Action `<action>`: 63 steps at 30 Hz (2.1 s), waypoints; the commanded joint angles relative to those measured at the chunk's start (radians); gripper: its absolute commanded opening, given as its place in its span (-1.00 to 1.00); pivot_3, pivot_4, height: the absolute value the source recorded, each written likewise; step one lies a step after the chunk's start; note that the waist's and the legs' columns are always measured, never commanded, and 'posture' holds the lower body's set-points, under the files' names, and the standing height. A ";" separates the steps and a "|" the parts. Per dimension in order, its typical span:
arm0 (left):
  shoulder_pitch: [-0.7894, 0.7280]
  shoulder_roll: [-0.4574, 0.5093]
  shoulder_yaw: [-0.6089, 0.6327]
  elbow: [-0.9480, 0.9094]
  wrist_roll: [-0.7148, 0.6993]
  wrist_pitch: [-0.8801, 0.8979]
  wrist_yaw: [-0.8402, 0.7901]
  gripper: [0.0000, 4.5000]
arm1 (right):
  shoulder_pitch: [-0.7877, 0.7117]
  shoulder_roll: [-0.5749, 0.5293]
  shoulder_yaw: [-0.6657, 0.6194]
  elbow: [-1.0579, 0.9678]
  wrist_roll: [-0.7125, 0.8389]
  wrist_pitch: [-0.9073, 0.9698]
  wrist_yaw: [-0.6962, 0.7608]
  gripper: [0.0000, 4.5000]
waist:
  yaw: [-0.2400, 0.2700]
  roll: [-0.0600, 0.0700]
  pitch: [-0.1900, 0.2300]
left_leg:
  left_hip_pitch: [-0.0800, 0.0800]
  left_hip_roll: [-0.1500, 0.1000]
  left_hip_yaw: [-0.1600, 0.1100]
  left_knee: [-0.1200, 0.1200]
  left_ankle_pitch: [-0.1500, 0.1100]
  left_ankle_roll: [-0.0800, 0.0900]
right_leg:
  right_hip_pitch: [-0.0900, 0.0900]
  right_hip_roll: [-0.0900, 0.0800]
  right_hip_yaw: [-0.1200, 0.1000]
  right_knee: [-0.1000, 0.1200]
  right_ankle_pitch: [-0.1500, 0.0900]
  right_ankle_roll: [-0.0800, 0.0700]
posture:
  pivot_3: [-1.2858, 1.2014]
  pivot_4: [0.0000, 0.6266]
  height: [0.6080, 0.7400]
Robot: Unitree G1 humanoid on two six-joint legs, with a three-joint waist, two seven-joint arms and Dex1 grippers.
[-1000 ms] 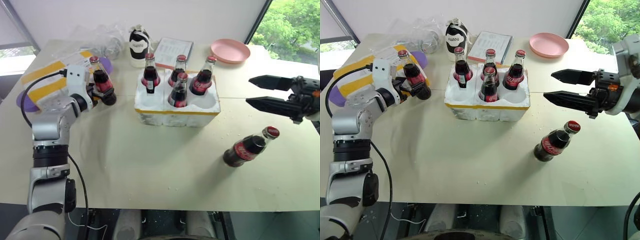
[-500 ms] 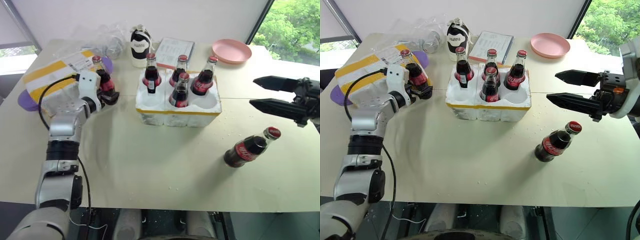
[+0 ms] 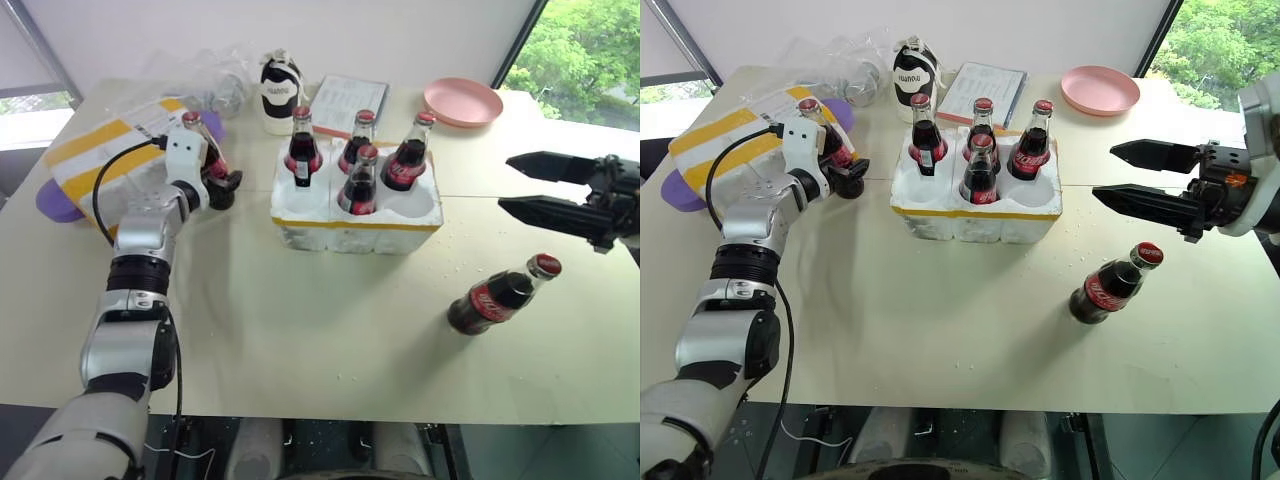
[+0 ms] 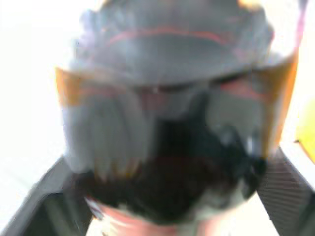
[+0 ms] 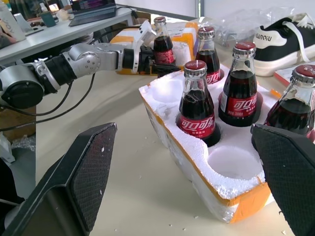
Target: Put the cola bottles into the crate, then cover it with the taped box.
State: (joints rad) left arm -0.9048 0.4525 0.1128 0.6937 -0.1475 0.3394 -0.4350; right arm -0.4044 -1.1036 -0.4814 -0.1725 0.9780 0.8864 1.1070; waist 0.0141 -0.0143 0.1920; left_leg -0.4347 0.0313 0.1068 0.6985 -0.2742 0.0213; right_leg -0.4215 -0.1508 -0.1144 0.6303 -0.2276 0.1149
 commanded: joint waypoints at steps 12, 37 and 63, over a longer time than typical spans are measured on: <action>-0.054 0.193 0.059 -0.393 -0.250 0.315 -0.374 0.26 | 0.001 -0.051 -0.037 -0.035 0.017 0.009 0.025 1.00 | -0.001 -0.001 0.001 | -0.008 0.000 0.001 0.001 0.000 0.000 | -0.007 0.001 -0.001 0.000 0.000 0.000 | 0.03 -0.52 1.00; -0.190 0.064 -0.257 -0.314 -0.170 0.174 -0.684 0.26 | 0.077 -0.012 -0.086 -0.113 0.026 0.013 -0.029 1.00 | 0.000 -0.001 0.001 | -0.007 -0.001 0.001 0.002 0.001 -0.001 | -0.006 0.001 -0.002 0.000 0.000 0.001 | 0.03 -0.52 1.00; -0.108 0.114 -0.146 -0.377 -0.249 0.256 -0.763 0.97 | 0.135 0.020 -0.113 -0.058 -0.049 -0.071 -0.067 1.00 | -0.002 -0.001 0.001 | -0.007 -0.001 0.001 0.002 0.001 -0.001 | -0.006 0.001 -0.001 0.000 0.000 0.001 | 0.03 -0.52 1.00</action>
State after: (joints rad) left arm -0.9951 0.5380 -0.0945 0.3860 -0.3471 0.5644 -1.1807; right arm -0.2710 -1.0787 -0.5324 -0.2298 0.9419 0.8459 1.0423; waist 0.0124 -0.0152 0.1926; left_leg -0.4420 0.0306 0.1075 0.7004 -0.2735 0.0206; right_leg -0.4274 -0.1500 -0.1159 0.6304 -0.2271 0.1158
